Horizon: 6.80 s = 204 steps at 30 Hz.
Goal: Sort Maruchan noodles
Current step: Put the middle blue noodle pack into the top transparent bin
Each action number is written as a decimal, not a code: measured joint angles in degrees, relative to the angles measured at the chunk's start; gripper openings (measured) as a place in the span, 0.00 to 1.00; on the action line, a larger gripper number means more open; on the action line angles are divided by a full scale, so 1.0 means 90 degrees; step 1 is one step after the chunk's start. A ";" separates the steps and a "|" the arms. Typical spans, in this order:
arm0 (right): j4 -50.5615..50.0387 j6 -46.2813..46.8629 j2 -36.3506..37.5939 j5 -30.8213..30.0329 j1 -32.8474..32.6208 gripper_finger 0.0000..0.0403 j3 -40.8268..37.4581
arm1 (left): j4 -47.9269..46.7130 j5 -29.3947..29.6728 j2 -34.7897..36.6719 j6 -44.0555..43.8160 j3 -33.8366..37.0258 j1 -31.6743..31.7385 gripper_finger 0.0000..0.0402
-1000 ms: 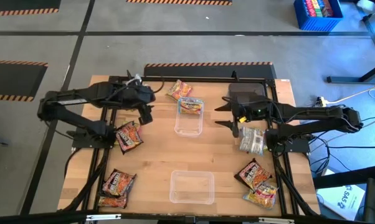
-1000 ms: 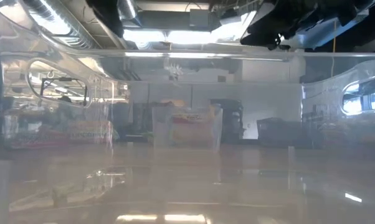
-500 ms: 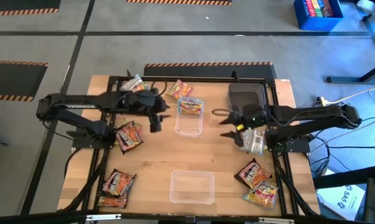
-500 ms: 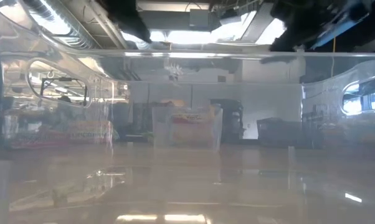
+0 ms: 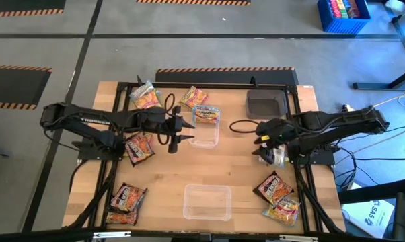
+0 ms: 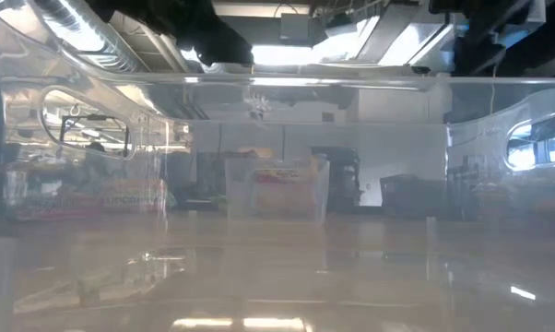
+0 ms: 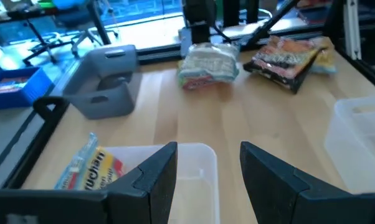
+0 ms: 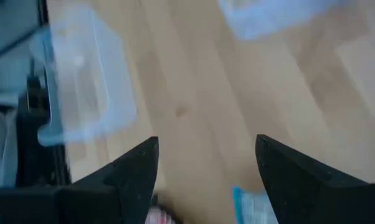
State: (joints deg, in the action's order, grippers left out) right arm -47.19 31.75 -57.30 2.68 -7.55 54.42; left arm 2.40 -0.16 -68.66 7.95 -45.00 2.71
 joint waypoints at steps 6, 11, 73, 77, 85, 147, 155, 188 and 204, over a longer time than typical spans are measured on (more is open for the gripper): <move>0.1182 -0.0221 -0.0035 0.0176 0.0002 0.62 -0.0183 | 0.0262 0.0010 0.0000 -0.0030 0.0066 -0.0066 0.42; 0.0989 -0.0222 -0.0252 0.0436 -0.0669 0.62 -0.0183 | 0.0241 0.0001 0.0000 -0.0030 0.0066 -0.0145 0.42; -0.2674 0.2345 -0.5003 -0.3228 -0.3247 0.15 -0.0183 | 0.0106 0.0172 0.0000 -0.0159 0.0064 -0.0140 0.42; -0.2888 0.2344 -0.4900 -0.3232 -0.3247 0.10 -0.0042 | 0.0108 0.0172 0.0000 -0.0159 0.0064 -0.0140 0.42; -0.3411 0.2465 -0.4048 -0.3643 -0.3247 0.10 0.0513 | 0.0113 0.0172 0.0000 -0.0161 0.0064 -0.0140 0.42; 0.8764 -0.3590 -0.0146 0.0658 0.0221 0.11 -0.3643 | -0.0146 -0.0895 -0.2869 -0.0084 -0.2721 -0.0286 0.77; 0.9387 -0.3759 -0.0536 0.0831 0.0219 0.11 -0.3643 | -0.0217 -0.0928 -0.3424 0.0015 -0.3020 -0.0281 0.77; 0.8158 -0.3855 0.0476 -0.0375 0.0216 0.67 -0.3620 | -0.2063 0.0764 -0.2352 0.0243 -0.3014 -0.0194 0.25; 0.7236 -0.3556 0.0852 -0.0583 0.0216 0.68 -0.3634 | -0.2736 0.0319 -0.2327 0.0149 -0.3008 0.0975 0.14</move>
State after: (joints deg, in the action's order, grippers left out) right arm 17.93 -0.25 -49.63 -2.57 -5.61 21.71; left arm -22.22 2.71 -89.60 9.29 -72.07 11.49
